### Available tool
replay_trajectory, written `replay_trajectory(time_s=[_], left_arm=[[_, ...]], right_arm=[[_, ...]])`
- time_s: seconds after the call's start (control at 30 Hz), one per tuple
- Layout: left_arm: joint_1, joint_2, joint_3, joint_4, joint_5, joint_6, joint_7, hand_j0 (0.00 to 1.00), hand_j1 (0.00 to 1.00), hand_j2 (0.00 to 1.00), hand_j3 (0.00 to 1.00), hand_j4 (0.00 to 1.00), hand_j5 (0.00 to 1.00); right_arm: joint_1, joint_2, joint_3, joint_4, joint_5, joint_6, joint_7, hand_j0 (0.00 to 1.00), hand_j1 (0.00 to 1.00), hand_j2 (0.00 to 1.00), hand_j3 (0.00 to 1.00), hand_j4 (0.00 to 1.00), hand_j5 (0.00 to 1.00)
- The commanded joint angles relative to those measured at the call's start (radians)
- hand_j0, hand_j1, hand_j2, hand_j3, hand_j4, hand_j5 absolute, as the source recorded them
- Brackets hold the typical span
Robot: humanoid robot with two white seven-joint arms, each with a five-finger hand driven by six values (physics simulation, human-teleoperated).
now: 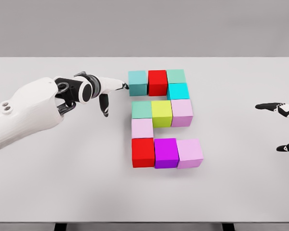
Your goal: Assemble the squares on the desktop into the number 2
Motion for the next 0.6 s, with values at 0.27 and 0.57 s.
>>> replay_trajectory(time_s=[0.27, 0.57], left_arm=[[0.002, 0.004, 0.001, 0.009, -0.006, -0.002, 0.000, 1.00, 1.00, 1.00, 1.00, 1.00, 1.00], [-0.002, 0.007, 0.002, 0.032, -0.024, -0.002, 0.000, 1.00, 1.00, 1.00, 1.00, 1.00, 1.00]], right_arm=[[0.000, 0.000, 0.003, -0.002, -0.008, 0.003, 0.000, 1.00, 1.00, 1.00, 1.00, 1.00, 1.00], [-0.002, 0.000, 0.005, -0.002, -0.008, 0.003, 0.000, 1.00, 1.00, 1.00, 1.00, 1.00, 1.00]])
